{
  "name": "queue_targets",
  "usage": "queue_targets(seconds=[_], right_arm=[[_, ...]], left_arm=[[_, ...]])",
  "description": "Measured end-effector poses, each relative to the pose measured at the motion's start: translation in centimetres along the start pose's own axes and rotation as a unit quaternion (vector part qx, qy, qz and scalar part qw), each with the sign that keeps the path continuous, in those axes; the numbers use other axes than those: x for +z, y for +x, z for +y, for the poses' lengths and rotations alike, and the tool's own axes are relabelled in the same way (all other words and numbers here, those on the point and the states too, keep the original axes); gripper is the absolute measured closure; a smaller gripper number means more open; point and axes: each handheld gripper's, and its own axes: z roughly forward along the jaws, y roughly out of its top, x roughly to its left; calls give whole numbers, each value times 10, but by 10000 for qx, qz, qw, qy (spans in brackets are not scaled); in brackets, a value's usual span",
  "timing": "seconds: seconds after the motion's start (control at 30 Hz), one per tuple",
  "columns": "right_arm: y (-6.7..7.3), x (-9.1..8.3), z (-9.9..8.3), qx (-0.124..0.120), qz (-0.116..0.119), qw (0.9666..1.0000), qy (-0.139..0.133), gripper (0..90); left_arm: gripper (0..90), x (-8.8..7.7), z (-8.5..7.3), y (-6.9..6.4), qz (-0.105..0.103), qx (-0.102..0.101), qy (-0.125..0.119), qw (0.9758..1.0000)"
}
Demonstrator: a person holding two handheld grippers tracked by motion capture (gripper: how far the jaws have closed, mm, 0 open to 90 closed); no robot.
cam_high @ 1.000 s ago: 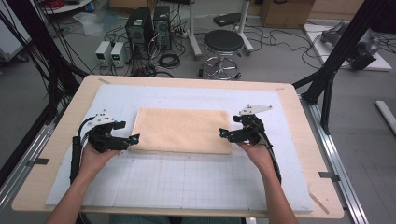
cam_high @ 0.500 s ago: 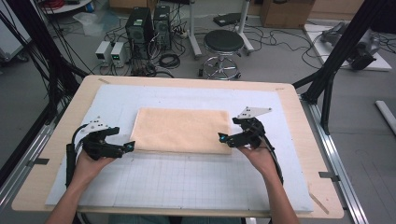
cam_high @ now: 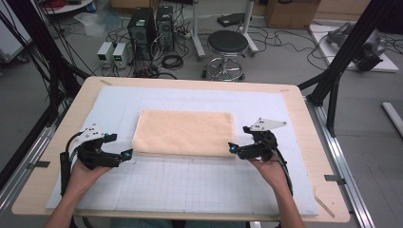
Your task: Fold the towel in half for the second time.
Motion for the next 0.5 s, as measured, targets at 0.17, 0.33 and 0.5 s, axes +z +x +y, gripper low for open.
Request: queue_targets(seconds=[0.17,0.33,0.5], right_arm=[[5,-6,-11,-5,-95,10000,1,123],[11,-12,-22,16,-86,10000,37,122],[17,-22,-27,3,-129,9999,-62,122]], left_arm=[[66,-5,-5,-4,-10,70,16,10000],[66,-11,-12,-8,-7,111,23,9999],[66,-18,-16,-10,-41,153,-43,9999]])
